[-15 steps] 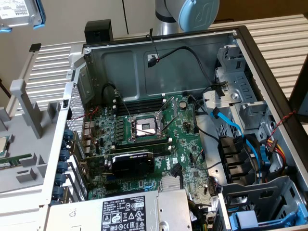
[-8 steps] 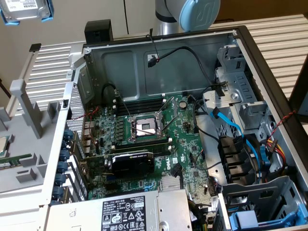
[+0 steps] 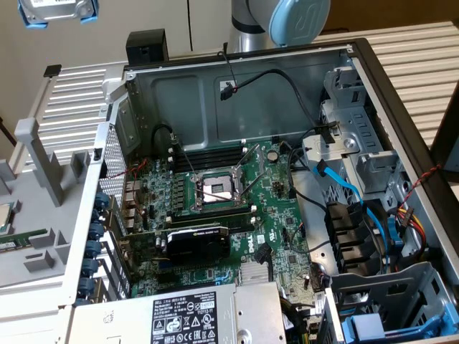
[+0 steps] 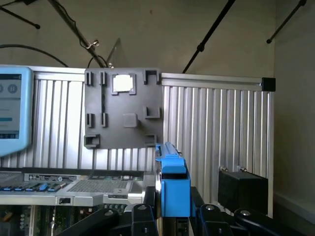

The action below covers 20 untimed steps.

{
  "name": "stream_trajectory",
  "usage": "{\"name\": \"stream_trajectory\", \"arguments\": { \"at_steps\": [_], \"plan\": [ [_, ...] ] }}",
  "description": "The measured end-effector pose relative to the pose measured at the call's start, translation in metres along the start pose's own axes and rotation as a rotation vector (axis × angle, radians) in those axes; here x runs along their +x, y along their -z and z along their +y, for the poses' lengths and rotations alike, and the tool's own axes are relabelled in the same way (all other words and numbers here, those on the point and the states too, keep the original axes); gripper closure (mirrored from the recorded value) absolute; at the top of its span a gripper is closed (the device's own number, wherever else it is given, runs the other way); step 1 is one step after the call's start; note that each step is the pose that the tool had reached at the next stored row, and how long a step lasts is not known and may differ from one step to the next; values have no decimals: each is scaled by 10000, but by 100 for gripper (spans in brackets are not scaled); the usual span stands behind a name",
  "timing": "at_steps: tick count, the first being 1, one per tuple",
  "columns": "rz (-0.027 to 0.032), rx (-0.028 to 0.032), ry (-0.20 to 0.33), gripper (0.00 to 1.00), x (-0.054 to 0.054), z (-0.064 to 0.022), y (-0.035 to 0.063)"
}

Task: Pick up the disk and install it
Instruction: 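Pick up the disk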

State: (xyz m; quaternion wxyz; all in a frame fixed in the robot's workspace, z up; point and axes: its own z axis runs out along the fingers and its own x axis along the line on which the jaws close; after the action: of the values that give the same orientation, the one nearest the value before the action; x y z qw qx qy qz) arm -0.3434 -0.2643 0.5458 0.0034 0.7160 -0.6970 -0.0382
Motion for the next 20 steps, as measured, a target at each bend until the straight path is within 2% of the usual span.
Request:
{"name": "stream_trajectory", "arguments": {
  "at_steps": [7,14,20],
  "plan": [
    [0,0,0,63,5,-305,73],
    [1,3,0,63,13,-568,117],
    [2,43,2,63,22,-746,162]
  ]
}}
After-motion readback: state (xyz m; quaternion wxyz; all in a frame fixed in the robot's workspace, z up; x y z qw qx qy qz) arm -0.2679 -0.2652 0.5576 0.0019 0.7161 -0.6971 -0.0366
